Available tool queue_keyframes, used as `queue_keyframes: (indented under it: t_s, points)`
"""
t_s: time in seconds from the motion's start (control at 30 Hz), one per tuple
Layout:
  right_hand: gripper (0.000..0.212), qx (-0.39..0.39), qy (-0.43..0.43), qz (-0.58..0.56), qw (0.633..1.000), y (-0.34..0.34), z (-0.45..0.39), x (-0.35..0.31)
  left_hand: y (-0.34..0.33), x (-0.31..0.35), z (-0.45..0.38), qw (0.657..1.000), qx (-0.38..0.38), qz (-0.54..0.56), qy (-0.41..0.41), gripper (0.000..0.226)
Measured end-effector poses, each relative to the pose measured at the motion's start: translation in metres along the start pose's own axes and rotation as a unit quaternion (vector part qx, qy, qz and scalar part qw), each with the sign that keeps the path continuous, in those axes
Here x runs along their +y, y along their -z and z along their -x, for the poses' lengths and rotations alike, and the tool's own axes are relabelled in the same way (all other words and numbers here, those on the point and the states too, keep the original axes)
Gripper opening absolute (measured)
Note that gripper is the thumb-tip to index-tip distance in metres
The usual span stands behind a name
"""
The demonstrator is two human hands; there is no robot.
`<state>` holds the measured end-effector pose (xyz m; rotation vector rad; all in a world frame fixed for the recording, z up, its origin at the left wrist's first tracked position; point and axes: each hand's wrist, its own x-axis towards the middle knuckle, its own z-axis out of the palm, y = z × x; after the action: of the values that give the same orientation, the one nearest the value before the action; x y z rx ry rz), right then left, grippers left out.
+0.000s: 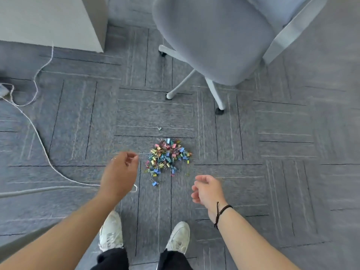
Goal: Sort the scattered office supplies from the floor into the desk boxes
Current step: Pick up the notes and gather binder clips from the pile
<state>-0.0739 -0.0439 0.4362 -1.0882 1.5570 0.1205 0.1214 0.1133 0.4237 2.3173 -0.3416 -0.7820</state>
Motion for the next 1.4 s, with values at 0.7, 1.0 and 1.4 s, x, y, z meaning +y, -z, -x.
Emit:
queue_keyframes:
  t_s: [0.7,1.0,1.4]
  points:
    - [0.023,-0.064,0.237,0.390,0.887,-0.111,-0.388,0.187,-0.282,-0.260,-0.218,0.901,-0.227,-0.315,-0.195,0.020]
    - [0.030,-0.099,0.343,0.486,0.798,-0.119,-0.428,0.162,-0.311,-0.270,-0.221,0.832,-0.250,-0.375,-0.323,0.047]
    - [0.042,-0.095,0.362,0.534,0.758,-0.127,-0.424,0.172,-0.321,-0.259,-0.227,0.816,-0.210,-0.413,-0.346,0.046]
